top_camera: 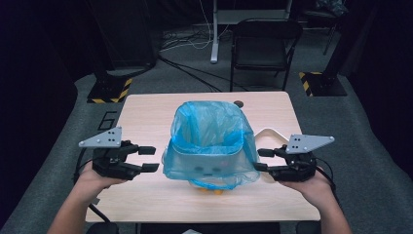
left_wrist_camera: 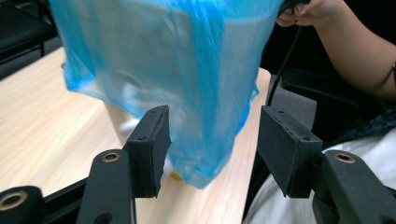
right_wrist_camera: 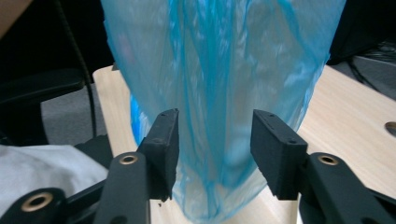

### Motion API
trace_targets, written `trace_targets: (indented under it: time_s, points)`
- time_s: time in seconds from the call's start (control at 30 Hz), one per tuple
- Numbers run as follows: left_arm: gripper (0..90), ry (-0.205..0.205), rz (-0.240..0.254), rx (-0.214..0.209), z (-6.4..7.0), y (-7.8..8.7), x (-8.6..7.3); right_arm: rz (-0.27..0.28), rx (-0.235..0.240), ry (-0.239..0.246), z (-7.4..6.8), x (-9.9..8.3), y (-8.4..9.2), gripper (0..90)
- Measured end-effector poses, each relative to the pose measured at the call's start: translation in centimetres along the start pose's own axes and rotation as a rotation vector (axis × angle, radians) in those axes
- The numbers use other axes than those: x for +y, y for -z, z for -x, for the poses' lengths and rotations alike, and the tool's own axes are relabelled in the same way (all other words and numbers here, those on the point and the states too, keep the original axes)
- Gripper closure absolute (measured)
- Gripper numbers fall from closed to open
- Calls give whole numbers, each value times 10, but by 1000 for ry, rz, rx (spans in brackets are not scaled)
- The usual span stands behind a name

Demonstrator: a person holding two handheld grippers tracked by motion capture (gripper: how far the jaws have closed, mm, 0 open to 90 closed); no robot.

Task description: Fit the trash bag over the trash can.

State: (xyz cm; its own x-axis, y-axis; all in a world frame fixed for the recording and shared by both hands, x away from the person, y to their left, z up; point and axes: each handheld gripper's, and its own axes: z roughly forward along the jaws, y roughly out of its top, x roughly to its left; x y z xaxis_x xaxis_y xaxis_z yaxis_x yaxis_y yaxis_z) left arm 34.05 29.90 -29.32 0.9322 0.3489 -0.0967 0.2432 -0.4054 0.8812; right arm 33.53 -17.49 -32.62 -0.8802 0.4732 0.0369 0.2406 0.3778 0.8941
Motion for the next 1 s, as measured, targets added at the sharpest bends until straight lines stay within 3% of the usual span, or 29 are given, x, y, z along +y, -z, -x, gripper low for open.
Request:
trace_targets:
  time_s: [0.2, 0.3, 0.47, 0.6, 0.77, 1.0]
  points:
    - [408, -22, -2, 14, -3, 1, 20, 29, 5, -3, 0, 13, -9, 504]
    - [393, -34, -1, 22, -5, 0, 30, 39, 24, 20, -1, 16, -12, 582]
    - [369, -20, 5, 37, -14, -4, 45, 30, 53, 58, -1, 18, -13, 794]
    - [365, -24, 16, 44, -19, -13, 60, 25, 73, 59, 1, 18, -13, 886]
    - [358, -45, -5, 26, -20, -34, 81, 28, 86, 41, 2, 14, -13, 896]
    - [352, -112, -43, -5, -12, -60, 113, 29, 78, 31, 1, 6, -9, 898]
